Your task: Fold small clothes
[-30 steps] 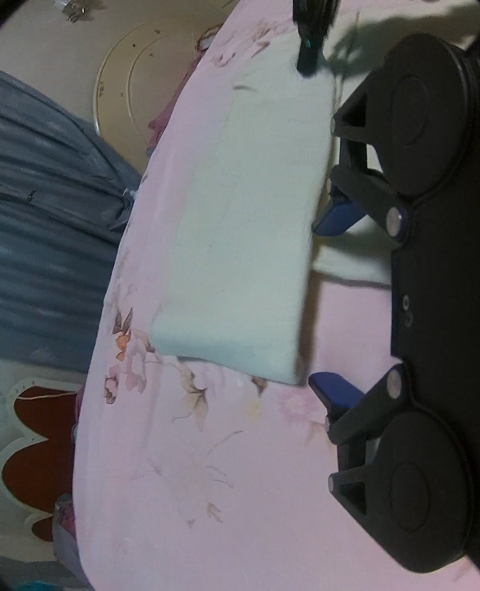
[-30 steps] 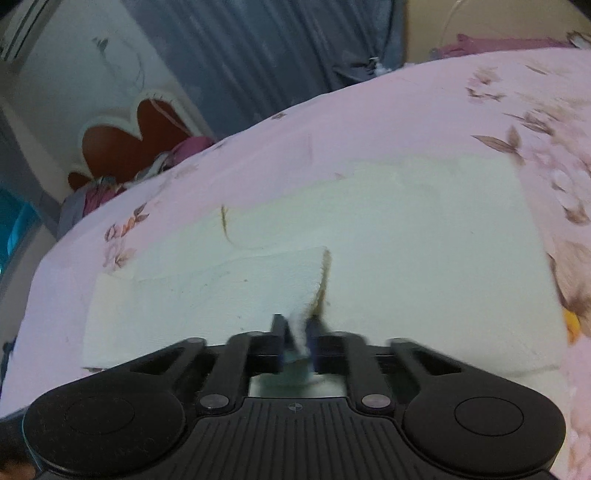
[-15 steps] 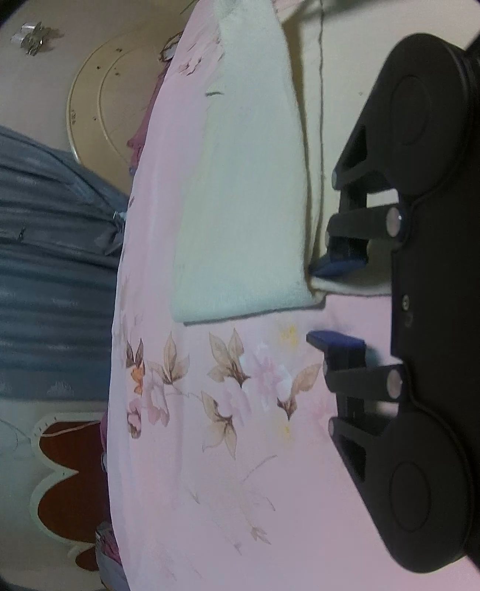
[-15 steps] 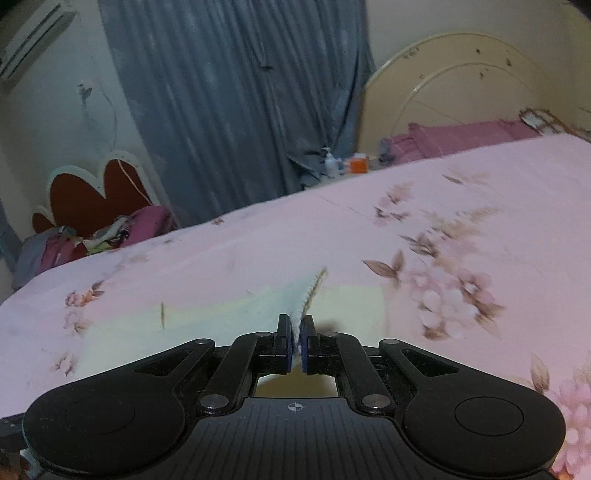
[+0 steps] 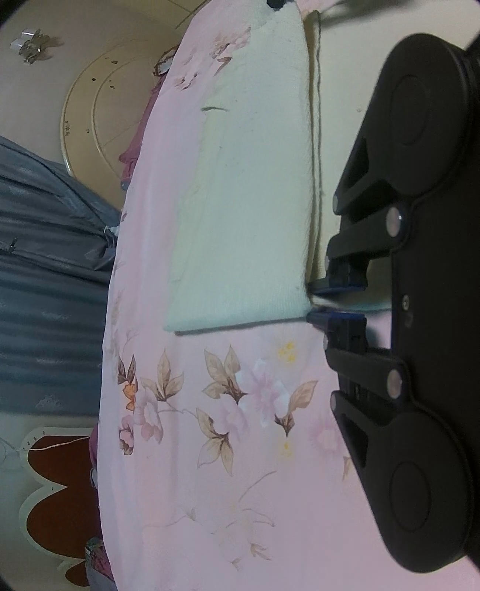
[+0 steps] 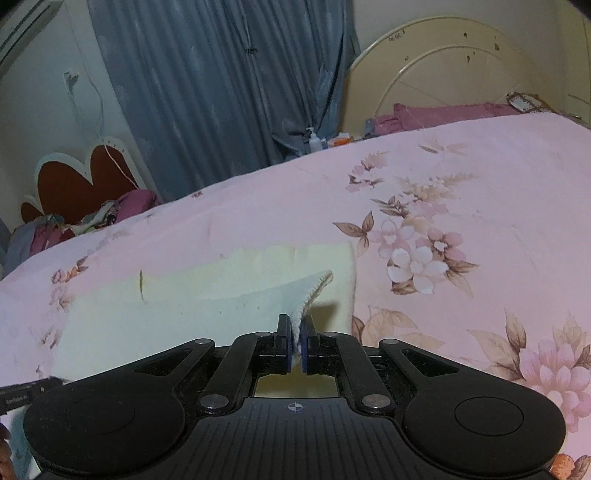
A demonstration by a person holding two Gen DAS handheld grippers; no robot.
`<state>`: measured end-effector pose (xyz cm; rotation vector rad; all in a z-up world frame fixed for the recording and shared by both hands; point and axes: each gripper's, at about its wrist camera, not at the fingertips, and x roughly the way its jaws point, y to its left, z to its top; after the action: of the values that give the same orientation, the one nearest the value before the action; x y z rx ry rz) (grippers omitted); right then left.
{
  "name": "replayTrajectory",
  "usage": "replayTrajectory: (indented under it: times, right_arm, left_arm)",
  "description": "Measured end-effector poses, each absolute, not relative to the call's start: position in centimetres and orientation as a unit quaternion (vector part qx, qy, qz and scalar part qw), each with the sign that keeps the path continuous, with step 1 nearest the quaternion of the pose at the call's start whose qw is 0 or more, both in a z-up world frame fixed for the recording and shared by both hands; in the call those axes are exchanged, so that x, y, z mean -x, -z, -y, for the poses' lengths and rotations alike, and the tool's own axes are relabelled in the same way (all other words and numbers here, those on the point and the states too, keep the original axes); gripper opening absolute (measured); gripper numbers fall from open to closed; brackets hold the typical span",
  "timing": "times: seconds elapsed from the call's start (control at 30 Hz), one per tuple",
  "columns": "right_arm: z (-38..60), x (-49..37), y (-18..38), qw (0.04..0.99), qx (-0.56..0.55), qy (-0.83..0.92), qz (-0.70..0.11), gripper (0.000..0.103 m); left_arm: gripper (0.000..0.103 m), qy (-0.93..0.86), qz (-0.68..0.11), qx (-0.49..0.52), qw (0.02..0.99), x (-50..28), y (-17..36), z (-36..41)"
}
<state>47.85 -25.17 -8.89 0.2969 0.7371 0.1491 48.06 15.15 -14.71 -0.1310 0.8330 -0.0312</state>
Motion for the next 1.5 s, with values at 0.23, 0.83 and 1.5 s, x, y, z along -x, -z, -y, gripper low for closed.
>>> replayTrajectory:
  times: [0.23,0.83,1.5]
  right_arm:
    - [25.3,-48.4,10.8,0.911,-0.143,-0.066,-0.381,0.004]
    - [22.8,-47.2,12.2,0.906,-0.062,-0.085,-0.411,0.004]
    - [22.9,-55.3,11.8,0.923,-0.073,-0.062,-0.372,0.004]
  left_arm:
    - [0.010,0.019,-0.409,0.060,0.910,-48.1,14.7,-15.2]
    - [0.027,0.098,-0.396,0.032,0.912,-48.4,14.2,-12.2]
    - [0.037,0.095,-0.357,0.060,0.927,-59.6,13.3,-13.9]
